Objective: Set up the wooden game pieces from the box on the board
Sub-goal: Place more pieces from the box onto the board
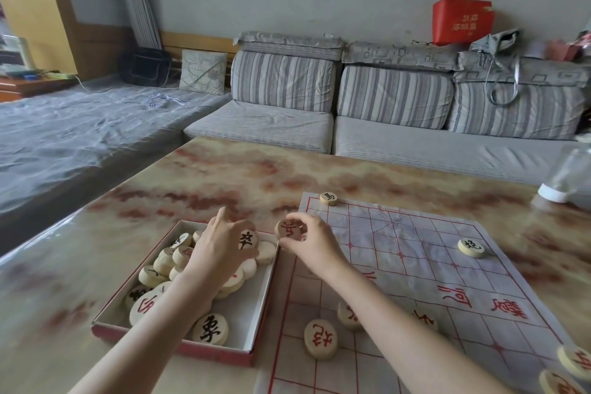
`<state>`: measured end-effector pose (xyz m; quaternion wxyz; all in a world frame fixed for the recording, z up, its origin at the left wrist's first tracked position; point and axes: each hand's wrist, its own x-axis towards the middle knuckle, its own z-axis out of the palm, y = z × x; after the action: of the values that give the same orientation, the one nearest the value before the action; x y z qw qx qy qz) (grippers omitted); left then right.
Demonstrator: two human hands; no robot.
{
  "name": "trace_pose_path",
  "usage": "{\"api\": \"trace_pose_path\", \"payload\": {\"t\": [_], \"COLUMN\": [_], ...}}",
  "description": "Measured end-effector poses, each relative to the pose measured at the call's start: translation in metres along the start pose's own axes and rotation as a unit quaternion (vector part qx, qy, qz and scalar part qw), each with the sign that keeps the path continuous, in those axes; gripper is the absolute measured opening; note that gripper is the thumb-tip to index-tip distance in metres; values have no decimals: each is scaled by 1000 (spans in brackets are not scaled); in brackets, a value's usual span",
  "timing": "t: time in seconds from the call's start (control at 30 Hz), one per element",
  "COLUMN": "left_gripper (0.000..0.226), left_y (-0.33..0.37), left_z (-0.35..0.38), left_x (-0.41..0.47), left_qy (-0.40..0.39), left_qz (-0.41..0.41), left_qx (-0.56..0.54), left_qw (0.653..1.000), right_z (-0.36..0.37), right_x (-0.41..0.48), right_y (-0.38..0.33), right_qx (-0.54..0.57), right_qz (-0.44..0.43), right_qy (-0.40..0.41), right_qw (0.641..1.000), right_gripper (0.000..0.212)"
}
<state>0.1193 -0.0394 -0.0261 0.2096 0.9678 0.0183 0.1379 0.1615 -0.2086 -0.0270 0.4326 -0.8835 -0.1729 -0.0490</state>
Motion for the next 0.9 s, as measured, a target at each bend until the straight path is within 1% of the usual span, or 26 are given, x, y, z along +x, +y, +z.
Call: {"api": "trace_pose_path", "payload": {"t": [0.07, 0.17, 0.23, 0.33, 0.4, 0.57, 0.73, 0.83, 0.9], "left_gripper": [42, 38, 40, 47, 50, 38, 34, 34, 36], "left_y": [7, 20, 25, 30, 31, 29, 23, 24, 26], "left_z": [-2, -4, -4, -3, -2, -1, 1, 1, 3], "left_x": [-2, -8, -12, -17, -21, -31, -34, -34, -30], "left_qy": [24, 42, 38, 33, 42, 64, 65, 65, 56], "left_qz": [-5, -4, 4, 6, -1, -9, -9, -3, 4], "left_qx": [-51, -105, -131, -144, -159, -155, -142, -146, -151], "left_qw": [998, 994, 991, 989, 986, 986, 988, 987, 987], "right_z": [-22, -41, -40, -30, -22, -9, -5, -10, -19], "right_x": [-11, -33, -45, -61, -67, -72, -73, -74, -74], "right_y": [2, 2, 3, 5, 9, 12, 15, 16, 17], "right_qx": [6, -9, -20, -43, -58, -66, -88, -71, -41], "right_qz": [23, 33, 47, 72, 73, 44, 16, 25, 33], "right_qy": [-29, -95, -124, -144, -151, -134, -141, -145, -130], "right_qw": [999, 995, 991, 986, 984, 988, 986, 986, 990], "right_gripper": [46, 42, 49, 48, 47, 46, 51, 58, 56]}}
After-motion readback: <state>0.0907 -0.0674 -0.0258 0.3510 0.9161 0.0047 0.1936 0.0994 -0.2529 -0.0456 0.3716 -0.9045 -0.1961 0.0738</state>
